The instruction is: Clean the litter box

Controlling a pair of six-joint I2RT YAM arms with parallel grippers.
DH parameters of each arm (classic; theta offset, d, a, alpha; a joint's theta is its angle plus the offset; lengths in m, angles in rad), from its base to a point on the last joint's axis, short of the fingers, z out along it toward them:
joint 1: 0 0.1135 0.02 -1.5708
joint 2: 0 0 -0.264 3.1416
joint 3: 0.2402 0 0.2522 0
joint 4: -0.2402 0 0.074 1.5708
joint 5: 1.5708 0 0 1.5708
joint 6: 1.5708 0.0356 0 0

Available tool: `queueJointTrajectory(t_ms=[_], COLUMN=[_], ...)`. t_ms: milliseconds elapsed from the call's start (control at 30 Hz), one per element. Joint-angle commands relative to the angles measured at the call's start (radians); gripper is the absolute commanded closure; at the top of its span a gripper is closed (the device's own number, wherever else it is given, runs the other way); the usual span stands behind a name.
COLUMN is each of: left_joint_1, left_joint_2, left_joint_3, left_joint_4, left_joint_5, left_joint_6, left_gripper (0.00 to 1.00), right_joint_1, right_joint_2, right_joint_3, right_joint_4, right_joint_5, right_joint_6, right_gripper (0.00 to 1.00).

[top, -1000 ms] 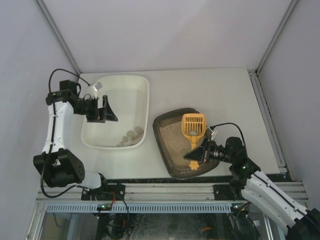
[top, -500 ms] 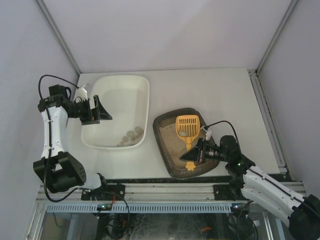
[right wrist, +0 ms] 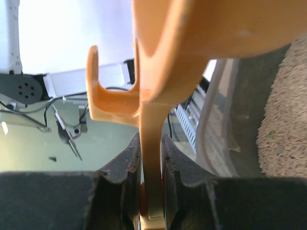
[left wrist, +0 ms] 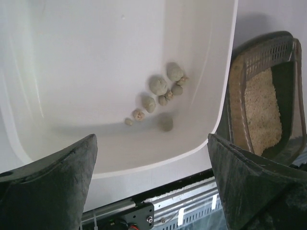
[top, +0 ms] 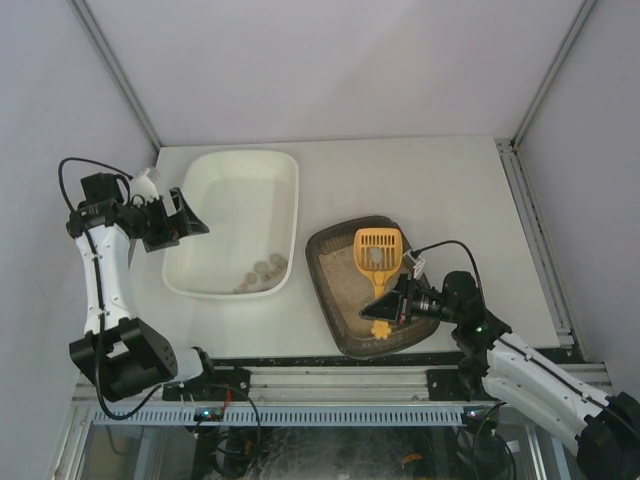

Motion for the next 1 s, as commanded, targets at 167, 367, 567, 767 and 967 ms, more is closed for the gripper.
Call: queueJointTrajectory(t_ms=[167, 367, 567, 767, 967], left_joint_1=[0.01, 0.019, 0.056, 0.11, 0.12], left_joint_2=[-0.027, 0.022, 0.037, 0.035, 0.005], left_joint_3=[0.042, 0.184, 0.205, 0.185, 0.115], left_joint_4=[-0.025, -0.124, -0.132, -0.137, -0.084], left_joint_5=[0.025, -0.054, -0.081, -0.05, -0.101], left_joint_6=[0.059, 0.173, 0.208, 0.245, 0.258], left_gripper=[0.0, 0.0, 0.0, 0.0, 0.0], right_joint_1=[0.131, 0.21, 0.34, 0.424, 0.494], right_joint_2=[0.163, 0.476, 0.804, 1.047, 1.182], right_joint_3=[0.19, 0.466, 0.792, 1.141, 1.388], right_joint_4=[0.018, -0.093, -0.224, -0.541, -0.959], right_joint_5=[0.085, 0.126, 0.186, 0.275, 0.571], right_joint_6=[-0.051, -0.186, -0.312, -0.483, -0.609], right_gripper=[1.0, 1.0, 1.0, 1.0, 1.0])
